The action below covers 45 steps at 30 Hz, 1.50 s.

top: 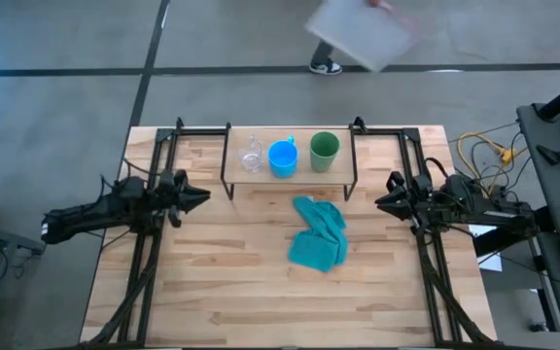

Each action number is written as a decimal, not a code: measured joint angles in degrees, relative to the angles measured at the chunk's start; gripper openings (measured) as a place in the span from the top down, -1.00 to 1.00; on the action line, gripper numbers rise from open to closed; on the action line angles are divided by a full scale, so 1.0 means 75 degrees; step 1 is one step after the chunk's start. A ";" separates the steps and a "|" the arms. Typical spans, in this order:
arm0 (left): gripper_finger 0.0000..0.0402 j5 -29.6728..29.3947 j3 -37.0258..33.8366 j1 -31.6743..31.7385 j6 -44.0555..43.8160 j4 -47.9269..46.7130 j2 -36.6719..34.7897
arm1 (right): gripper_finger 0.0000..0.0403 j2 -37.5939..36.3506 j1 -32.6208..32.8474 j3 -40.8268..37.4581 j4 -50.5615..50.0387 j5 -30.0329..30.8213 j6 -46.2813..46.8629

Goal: Stack small to large cups/mugs on shelf
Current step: Return to Home Position

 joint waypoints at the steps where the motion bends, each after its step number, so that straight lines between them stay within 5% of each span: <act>1: 0.72 0.0000 -0.0152 0.0001 0.0002 0.0275 -0.0003 | 0.66 0.0000 0.0000 0.0000 -0.0014 0.0003 -0.0011; 27: 0.72 0.0117 -0.0887 0.0002 0.0180 0.1059 0.0067 | 0.66 0.0013 0.0000 -0.0072 -0.0432 0.0032 -0.0014; 45: 0.72 0.0096 -0.0903 0.0002 0.0162 0.1036 0.0067 | 0.66 0.0015 0.0000 -0.1145 0.0392 0.0064 0.0241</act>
